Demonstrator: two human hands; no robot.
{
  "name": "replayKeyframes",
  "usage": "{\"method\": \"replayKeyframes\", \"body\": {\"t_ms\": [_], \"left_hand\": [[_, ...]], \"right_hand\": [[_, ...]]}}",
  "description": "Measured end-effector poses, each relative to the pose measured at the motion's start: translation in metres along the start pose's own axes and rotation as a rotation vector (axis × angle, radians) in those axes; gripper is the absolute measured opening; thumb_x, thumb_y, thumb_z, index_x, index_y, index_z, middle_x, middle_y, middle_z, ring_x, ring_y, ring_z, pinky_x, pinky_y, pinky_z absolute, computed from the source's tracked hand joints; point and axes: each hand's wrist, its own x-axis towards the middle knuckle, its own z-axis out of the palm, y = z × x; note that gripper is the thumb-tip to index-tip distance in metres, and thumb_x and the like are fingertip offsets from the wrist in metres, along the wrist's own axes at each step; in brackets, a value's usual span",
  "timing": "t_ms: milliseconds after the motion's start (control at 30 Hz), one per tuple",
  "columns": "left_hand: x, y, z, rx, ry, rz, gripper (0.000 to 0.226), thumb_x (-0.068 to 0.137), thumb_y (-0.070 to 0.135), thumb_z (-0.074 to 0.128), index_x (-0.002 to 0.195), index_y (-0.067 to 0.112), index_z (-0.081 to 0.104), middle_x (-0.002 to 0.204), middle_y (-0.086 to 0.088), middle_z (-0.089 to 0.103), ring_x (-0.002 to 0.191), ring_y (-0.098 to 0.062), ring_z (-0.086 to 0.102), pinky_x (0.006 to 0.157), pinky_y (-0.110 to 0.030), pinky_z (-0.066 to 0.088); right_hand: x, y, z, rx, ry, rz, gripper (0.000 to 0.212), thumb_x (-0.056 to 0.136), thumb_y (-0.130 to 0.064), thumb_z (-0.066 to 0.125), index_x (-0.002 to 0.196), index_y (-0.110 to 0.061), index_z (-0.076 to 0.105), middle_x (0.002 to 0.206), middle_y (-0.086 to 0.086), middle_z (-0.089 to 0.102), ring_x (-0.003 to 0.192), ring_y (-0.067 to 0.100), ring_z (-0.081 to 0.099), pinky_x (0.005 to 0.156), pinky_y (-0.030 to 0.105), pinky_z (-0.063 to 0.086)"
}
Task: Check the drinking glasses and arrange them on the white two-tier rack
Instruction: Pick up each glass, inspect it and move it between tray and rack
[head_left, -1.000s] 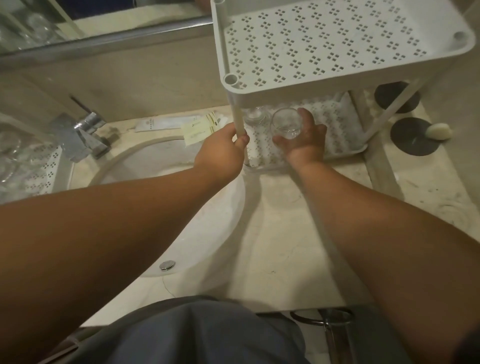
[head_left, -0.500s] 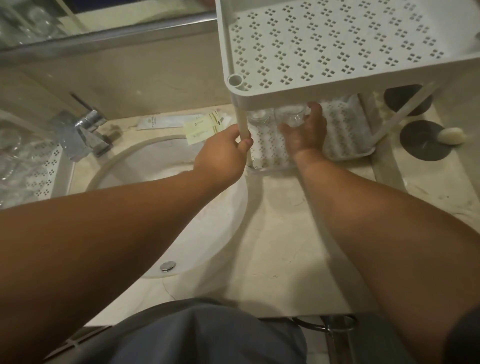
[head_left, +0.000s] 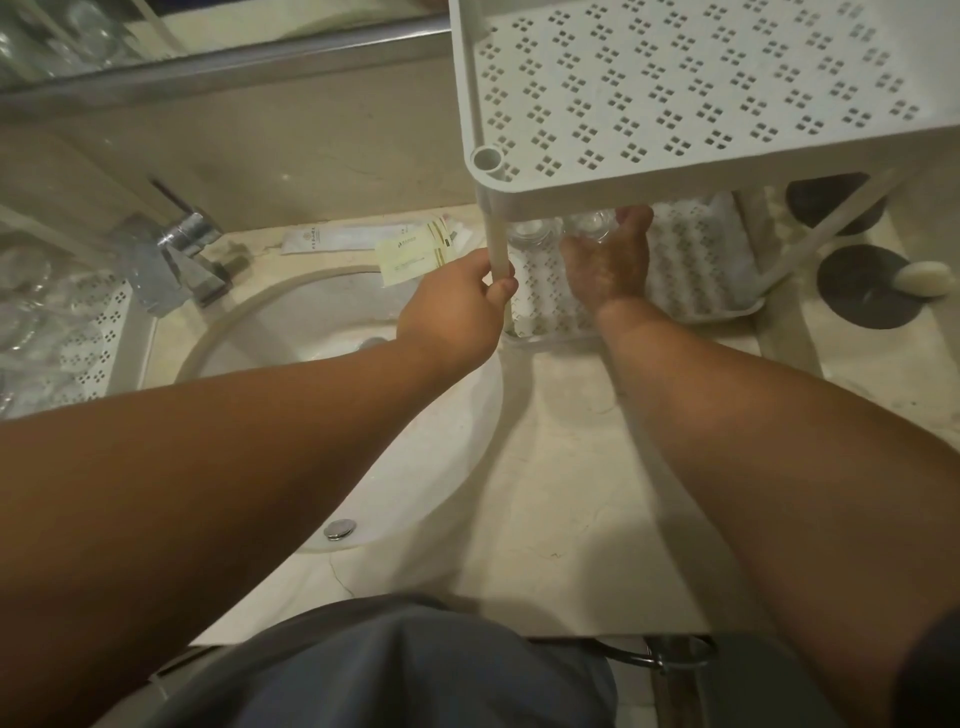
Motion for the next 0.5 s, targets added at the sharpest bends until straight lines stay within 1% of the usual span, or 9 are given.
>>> {"method": "replayKeyframes", "body": {"t_ms": [67,100,133,167,233,300,367,433,500], "left_hand": [[0.001,0.0,0.0,-0.008,0.003,-0.007,0.012,0.1,0.035,0.05,0.093,0.041,0.057,0.077,0.018,0.057,0.076,0.002,0.053,0.062,-0.023,0.039],[0.001,0.0,0.001,-0.012,0.003,-0.011,0.012,0.1,0.035,0.051,0.093,0.042,0.058,0.076,0.017,0.058,0.074,0.002,0.053,0.062,-0.024,0.039],[0.001,0.0,0.001,-0.018,0.001,-0.013,0.012,0.099,0.035,0.052,0.093,0.042,0.058,0.076,0.017,0.058,0.073,0.001,0.053,0.062,-0.025,0.039],[0.001,-0.001,0.0,-0.024,-0.004,-0.014,0.011,0.099,0.035,0.052,0.092,0.042,0.058,0.075,0.017,0.058,0.073,0.0,0.054,0.063,-0.026,0.04],[0.002,-0.001,-0.001,-0.031,-0.017,-0.015,0.011,0.099,0.035,0.054,0.092,0.042,0.059,0.075,0.016,0.058,0.073,-0.001,0.055,0.066,-0.028,0.042],[0.004,-0.001,-0.003,-0.032,-0.034,-0.02,0.009,0.098,0.036,0.055,0.092,0.041,0.06,0.074,0.015,0.059,0.073,-0.002,0.056,0.07,-0.03,0.045],[0.005,-0.002,-0.005,-0.041,-0.05,-0.029,0.007,0.098,0.038,0.056,0.095,0.04,0.062,0.071,0.015,0.059,0.073,-0.002,0.057,0.072,-0.031,0.047],[0.003,-0.002,-0.007,-0.029,-0.075,-0.033,0.011,0.096,0.042,0.058,0.105,0.038,0.064,0.072,0.016,0.06,0.073,-0.002,0.058,0.073,-0.032,0.049],[0.0,-0.004,-0.011,0.016,-0.097,-0.036,0.035,0.092,0.045,0.063,0.125,0.036,0.057,0.079,0.016,0.058,0.078,-0.007,0.06,0.075,-0.034,0.052]], "right_hand": [[0.001,-0.003,0.0,-0.052,-0.02,0.011,0.062,0.085,-0.015,0.069,0.133,-0.013,0.03,0.107,-0.002,0.044,0.086,0.008,0.05,0.061,0.005,0.041],[0.001,-0.004,-0.001,-0.088,-0.012,0.001,0.061,0.085,-0.017,0.068,0.134,-0.01,0.033,0.105,-0.001,0.045,0.086,0.011,0.049,0.067,0.012,0.042],[0.001,-0.005,-0.002,-0.118,0.0,-0.011,0.06,0.086,-0.018,0.067,0.135,-0.007,0.035,0.103,-0.001,0.045,0.087,0.013,0.048,0.072,0.019,0.041],[0.0,-0.006,-0.004,-0.136,0.003,-0.017,0.059,0.086,-0.018,0.065,0.136,-0.005,0.037,0.103,0.0,0.046,0.088,0.014,0.047,0.075,0.023,0.038],[0.001,-0.008,-0.008,-0.157,-0.023,-0.003,0.061,0.087,-0.019,0.064,0.139,-0.002,0.035,0.109,0.006,0.05,0.094,0.019,0.05,0.079,0.026,0.035],[0.001,-0.011,-0.013,-0.173,-0.052,0.024,0.062,0.087,-0.02,0.064,0.139,-0.002,0.035,0.121,0.012,0.056,0.106,0.026,0.056,0.081,0.028,0.037],[-0.002,-0.013,-0.017,-0.203,-0.062,0.019,0.058,0.087,-0.022,0.065,0.135,-0.003,0.039,0.121,0.012,0.057,0.11,0.028,0.057,0.081,0.028,0.038],[-0.008,-0.014,-0.019,-0.225,-0.059,0.001,0.055,0.087,-0.023,0.065,0.134,-0.006,0.041,0.119,0.007,0.056,0.112,0.027,0.057,0.082,0.027,0.04],[-0.017,-0.017,-0.02,-0.232,-0.078,-0.011,0.063,0.087,-0.024,0.065,0.141,-0.013,0.035,0.134,0.005,0.051,0.121,0.025,0.053,0.093,0.032,0.045]]}}
